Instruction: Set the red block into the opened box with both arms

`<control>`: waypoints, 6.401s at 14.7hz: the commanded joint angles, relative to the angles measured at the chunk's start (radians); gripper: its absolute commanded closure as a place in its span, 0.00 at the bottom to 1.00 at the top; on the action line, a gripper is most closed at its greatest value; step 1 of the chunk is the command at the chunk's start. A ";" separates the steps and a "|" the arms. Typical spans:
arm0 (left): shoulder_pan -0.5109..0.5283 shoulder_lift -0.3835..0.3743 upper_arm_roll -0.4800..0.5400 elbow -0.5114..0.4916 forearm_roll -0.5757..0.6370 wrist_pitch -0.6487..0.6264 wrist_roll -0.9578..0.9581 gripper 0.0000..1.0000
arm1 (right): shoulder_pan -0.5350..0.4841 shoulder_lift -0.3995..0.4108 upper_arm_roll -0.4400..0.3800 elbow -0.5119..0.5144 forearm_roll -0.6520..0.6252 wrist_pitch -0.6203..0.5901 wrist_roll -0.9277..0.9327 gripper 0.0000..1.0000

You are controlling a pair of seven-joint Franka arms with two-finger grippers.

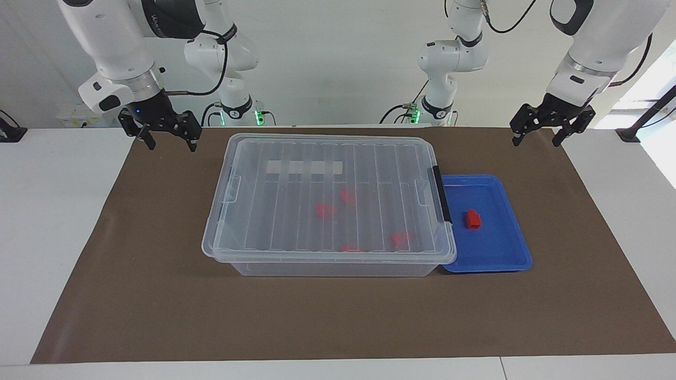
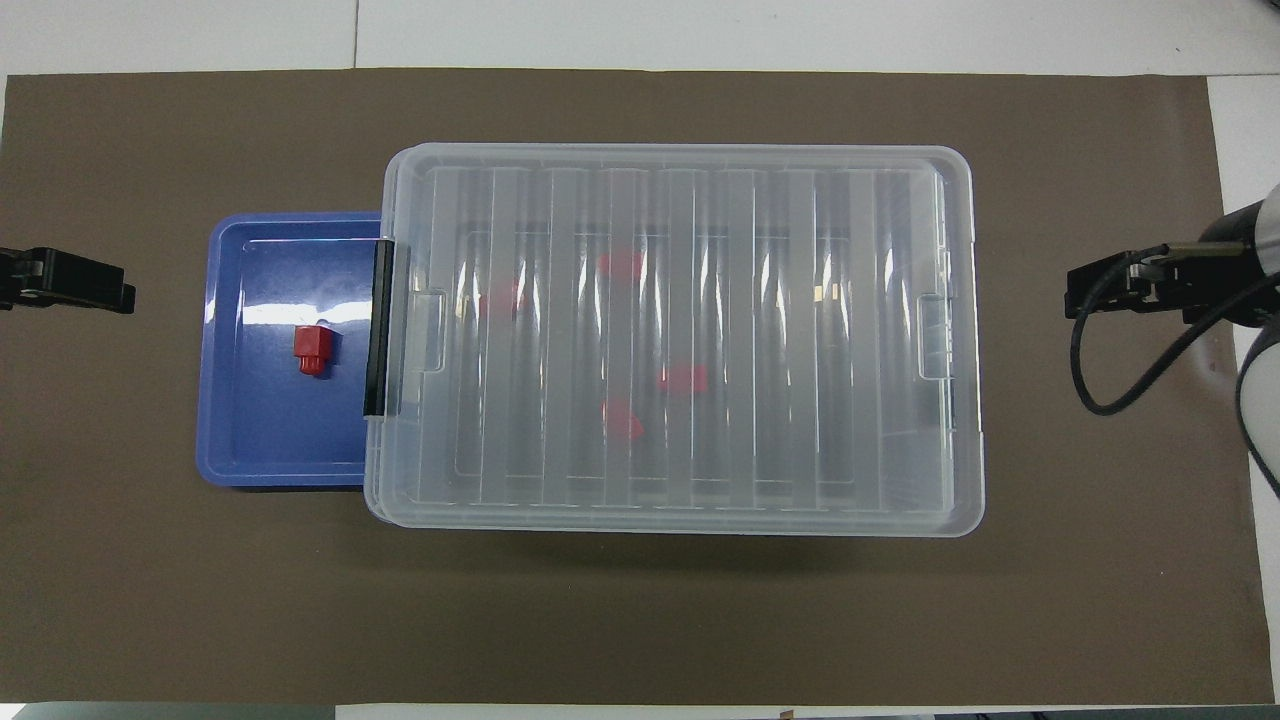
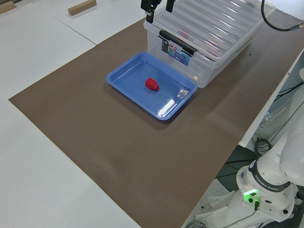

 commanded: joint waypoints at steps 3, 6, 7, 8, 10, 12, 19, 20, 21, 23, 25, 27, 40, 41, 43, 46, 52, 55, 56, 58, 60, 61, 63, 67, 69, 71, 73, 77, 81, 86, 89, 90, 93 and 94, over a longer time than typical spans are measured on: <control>0.010 -0.032 -0.001 -0.036 -0.014 0.012 0.015 0.00 | -0.006 0.100 0.065 0.075 0.019 0.052 0.131 0.00; 0.009 -0.032 -0.001 -0.036 -0.014 0.012 0.013 0.00 | -0.006 0.115 0.108 0.061 0.017 0.085 0.169 0.00; 0.004 -0.032 -0.001 -0.036 -0.014 0.012 0.015 0.00 | -0.006 0.129 0.109 0.047 0.017 0.108 0.172 0.00; 0.001 -0.032 -0.001 -0.036 -0.014 0.011 0.015 0.00 | -0.005 0.131 0.109 0.027 0.016 0.122 0.173 0.00; 0.004 -0.035 -0.001 -0.036 -0.014 -0.015 0.009 0.00 | -0.006 0.129 0.109 -0.019 0.017 0.143 0.168 0.00; 0.001 -0.043 -0.001 -0.068 -0.014 0.021 0.015 0.00 | -0.006 0.125 0.109 -0.077 0.017 0.186 0.163 0.00; -0.002 -0.052 -0.001 -0.303 -0.014 0.315 0.022 0.00 | -0.011 0.111 0.108 -0.177 0.013 0.225 0.105 0.00; -0.001 -0.054 -0.001 -0.355 -0.014 0.386 0.021 0.00 | -0.011 0.103 0.108 -0.189 0.010 0.234 0.104 0.00; 0.004 -0.054 -0.001 -0.410 -0.014 0.456 0.021 0.00 | -0.012 0.099 0.108 -0.208 0.008 0.246 0.104 0.00; -0.001 -0.026 -0.001 -0.481 -0.014 0.556 0.022 0.00 | -0.012 0.085 0.108 -0.232 0.004 0.254 0.096 0.00; -0.007 0.024 -0.002 -0.536 -0.014 0.659 0.021 0.00 | -0.015 0.082 0.105 -0.245 0.001 0.251 0.062 0.00; -0.014 0.078 -0.004 -0.576 -0.012 0.763 0.013 0.00 | -0.023 0.077 0.097 -0.249 -0.001 0.243 0.032 0.00; -0.041 0.196 -0.002 -0.684 -0.014 0.999 0.012 0.00 | -0.025 0.054 0.050 -0.280 -0.032 0.238 -0.053 0.00; -0.042 0.196 -0.002 -0.684 -0.014 0.997 0.012 0.00 | -0.025 0.054 0.045 -0.280 -0.032 0.238 -0.058 0.00; -0.048 0.195 -0.002 -0.681 -0.014 0.994 -0.028 0.82 | -0.025 0.054 0.027 -0.280 -0.032 0.238 -0.087 0.00; -0.056 0.193 -0.002 -0.681 -0.014 0.982 -0.085 1.00 | -0.026 0.053 0.021 -0.280 -0.032 0.238 -0.116 0.00; -0.056 0.181 -0.002 -0.679 -0.014 0.977 -0.077 1.00 | -0.025 0.054 -0.024 -0.280 -0.032 0.248 -0.186 0.00; -0.051 0.154 -0.001 -0.667 -0.014 0.948 -0.076 1.00 | -0.026 0.056 -0.036 -0.280 -0.032 0.252 -0.208 0.00; -0.047 0.140 -0.001 -0.658 -0.014 0.940 -0.074 1.00 | -0.029 0.056 -0.038 -0.281 -0.032 0.252 -0.215 0.00; -0.042 0.109 -0.001 -0.632 -0.014 0.898 -0.074 1.00 | -0.040 0.056 -0.041 -0.281 -0.032 0.254 -0.245 0.00; -0.036 0.083 0.001 -0.587 -0.012 0.824 -0.074 1.00 | -0.040 0.056 -0.061 -0.281 -0.032 0.254 -0.271 0.00; -0.027 0.072 0.001 -0.564 -0.012 0.796 -0.074 1.00 | -0.040 0.056 -0.065 -0.281 -0.032 0.255 -0.286 0.00; -0.018 0.034 0.001 -0.532 -0.012 0.738 -0.074 1.00 | -0.040 0.057 -0.073 -0.281 -0.032 0.255 -0.294 0.00; 0.010 -0.020 0.001 -0.397 -0.011 0.542 -0.068 1.00 | -0.042 0.057 -0.107 -0.281 -0.032 0.269 -0.357 0.00; 0.009 -0.020 0.001 -0.319 -0.011 0.439 -0.067 1.00 | -0.042 0.059 -0.114 -0.281 -0.032 0.271 -0.375 0.00; 0.009 -0.020 0.001 -0.259 -0.008 0.373 -0.067 1.00 | -0.042 0.059 -0.127 -0.281 -0.032 0.271 -0.396 0.00; 0.009 -0.018 0.001 -0.208 -0.005 0.325 -0.067 1.00 | -0.042 0.059 -0.137 -0.281 -0.032 0.271 -0.409 0.00; 0.007 -0.002 -0.001 -0.101 -0.002 0.172 -0.062 1.00 | -0.042 0.060 -0.167 -0.281 -0.032 0.272 -0.458 0.00; -0.001 0.032 -0.005 0.003 0.072 0.040 -0.036 1.00 | -0.042 0.060 -0.196 -0.281 -0.032 0.272 -0.507 0.00; 0.001 0.032 -0.008 0.000 0.006 0.012 -0.024 1.00 | -0.042 0.062 -0.228 -0.280 -0.032 0.291 -0.562 0.00; 0.004 0.029 -0.008 -0.006 -0.018 0.012 -0.024 1.00 | -0.042 0.062 -0.237 -0.280 -0.032 0.291 -0.584 0.00; 0.004 0.029 -0.008 -0.006 -0.037 0.015 -0.025 1.00 | -0.042 0.062 -0.245 -0.280 -0.032 0.291 -0.593 0.00; -0.007 0.031 -0.010 -0.004 -0.040 0.018 -0.028 1.00 | -0.042 0.062 -0.262 -0.280 -0.032 0.291 -0.631 0.00; -0.008 0.031 -0.013 -0.003 -0.040 0.020 -0.030 1.00 | -0.042 0.062 -0.269 -0.280 -0.032 0.291 -0.642 0.00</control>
